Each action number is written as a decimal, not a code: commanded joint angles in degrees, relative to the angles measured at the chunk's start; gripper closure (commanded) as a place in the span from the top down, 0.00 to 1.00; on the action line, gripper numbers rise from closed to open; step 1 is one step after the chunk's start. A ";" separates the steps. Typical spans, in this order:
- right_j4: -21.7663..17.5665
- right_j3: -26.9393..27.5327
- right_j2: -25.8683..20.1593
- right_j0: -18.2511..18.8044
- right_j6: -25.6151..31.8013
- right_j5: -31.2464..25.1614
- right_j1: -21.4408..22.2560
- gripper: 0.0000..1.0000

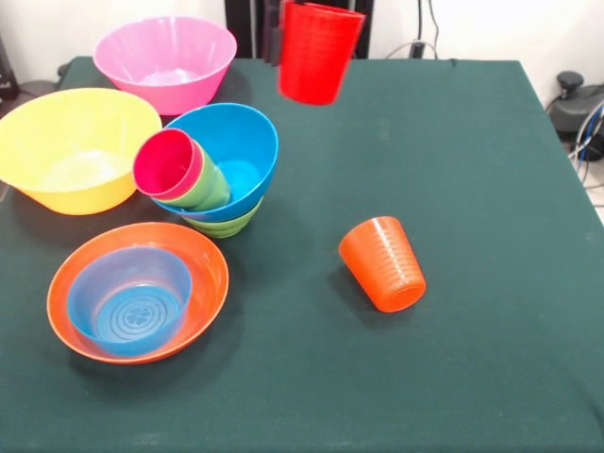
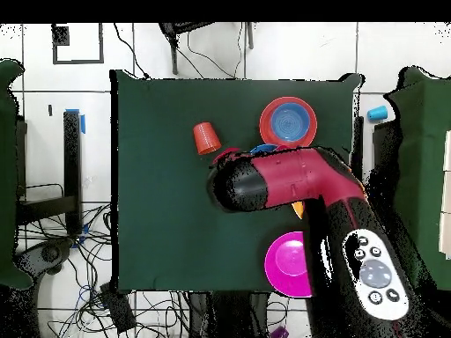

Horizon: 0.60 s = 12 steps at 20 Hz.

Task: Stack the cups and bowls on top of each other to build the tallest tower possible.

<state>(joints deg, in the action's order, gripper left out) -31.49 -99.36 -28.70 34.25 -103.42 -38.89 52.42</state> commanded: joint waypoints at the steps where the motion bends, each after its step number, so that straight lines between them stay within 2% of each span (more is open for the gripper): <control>1: -0.04 7.69 -3.08 3.68 12.37 -7.05 -6.73 0.00; 4: 0.89 10.59 -4.94 5.34 15.03 -9.63 -8.74 0.00; 12: -0.43 17.49 -8.33 8.94 21.44 -14.15 -13.32 0.00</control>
<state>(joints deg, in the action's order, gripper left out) -30.95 -88.19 -32.30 42.50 -103.32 -44.55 44.71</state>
